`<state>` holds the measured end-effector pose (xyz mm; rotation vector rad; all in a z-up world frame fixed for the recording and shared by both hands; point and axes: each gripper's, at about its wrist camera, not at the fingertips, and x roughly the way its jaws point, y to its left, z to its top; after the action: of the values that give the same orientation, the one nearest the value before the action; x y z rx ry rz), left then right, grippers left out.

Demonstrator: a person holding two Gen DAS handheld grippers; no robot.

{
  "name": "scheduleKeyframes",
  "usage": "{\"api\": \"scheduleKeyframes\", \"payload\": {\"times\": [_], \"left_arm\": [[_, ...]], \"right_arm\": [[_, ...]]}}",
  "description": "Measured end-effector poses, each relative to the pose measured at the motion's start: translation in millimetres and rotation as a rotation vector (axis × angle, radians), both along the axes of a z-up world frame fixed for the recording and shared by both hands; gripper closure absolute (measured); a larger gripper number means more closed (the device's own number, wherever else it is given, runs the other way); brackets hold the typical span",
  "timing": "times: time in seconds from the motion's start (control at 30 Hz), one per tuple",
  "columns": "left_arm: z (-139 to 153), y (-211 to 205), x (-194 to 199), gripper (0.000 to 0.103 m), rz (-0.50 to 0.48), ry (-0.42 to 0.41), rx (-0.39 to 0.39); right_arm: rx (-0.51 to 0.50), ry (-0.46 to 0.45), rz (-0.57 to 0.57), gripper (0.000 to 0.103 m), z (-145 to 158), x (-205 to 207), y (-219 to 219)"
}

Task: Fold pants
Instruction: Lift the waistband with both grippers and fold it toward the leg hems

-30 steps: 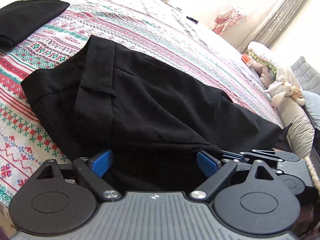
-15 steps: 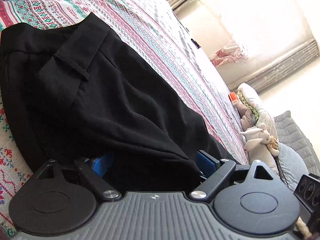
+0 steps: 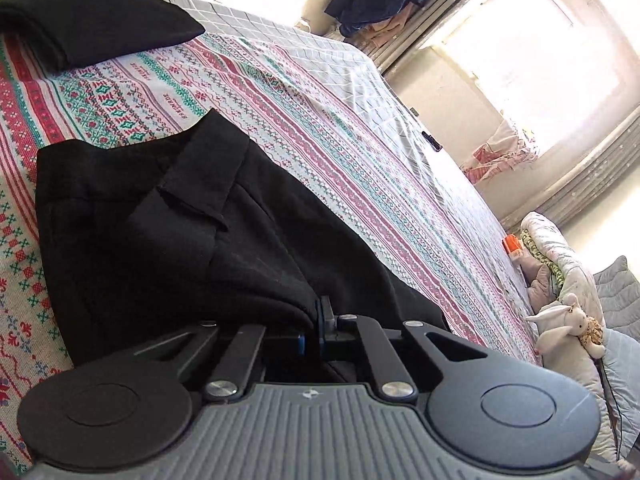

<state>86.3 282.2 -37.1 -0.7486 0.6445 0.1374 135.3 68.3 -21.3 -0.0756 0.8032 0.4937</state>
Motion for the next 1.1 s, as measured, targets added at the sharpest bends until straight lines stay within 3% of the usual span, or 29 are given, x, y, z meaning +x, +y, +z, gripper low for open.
{"api": "scheduleKeyframes", "payload": {"times": [0.17, 0.3, 0.47, 0.67, 0.83, 0.97, 1.1], "left_arm": [[2, -2, 2, 0.089, -0.008, 0.006, 0.030], [1, -1, 5, 0.089, 0.004, 0.020, 0.044], [9, -2, 8, 0.089, 0.023, -0.004, 0.082], [19, -11, 14, 0.089, 0.040, -0.035, 0.156], [21, -15, 19, 0.089, 0.058, -0.045, 0.200], [21, -15, 25, 0.089, 0.069, -0.037, 0.231], [17, -10, 26, 0.089, 0.077, -0.014, 0.238]], "right_arm": [[0.069, 0.035, -0.226, 0.043, 9, 27, -73], [0.131, 0.097, -0.429, 0.041, -1, 45, -144], [0.306, 0.210, -0.620, 0.041, -26, 56, -218], [0.457, 0.307, -0.661, 0.041, -51, 63, -245], [0.623, 0.410, -0.619, 0.052, -78, 71, -242], [0.674, 0.391, -0.586, 0.061, -82, 74, -239], [0.699, 0.330, -0.632, 0.065, -84, 76, -253]]}}
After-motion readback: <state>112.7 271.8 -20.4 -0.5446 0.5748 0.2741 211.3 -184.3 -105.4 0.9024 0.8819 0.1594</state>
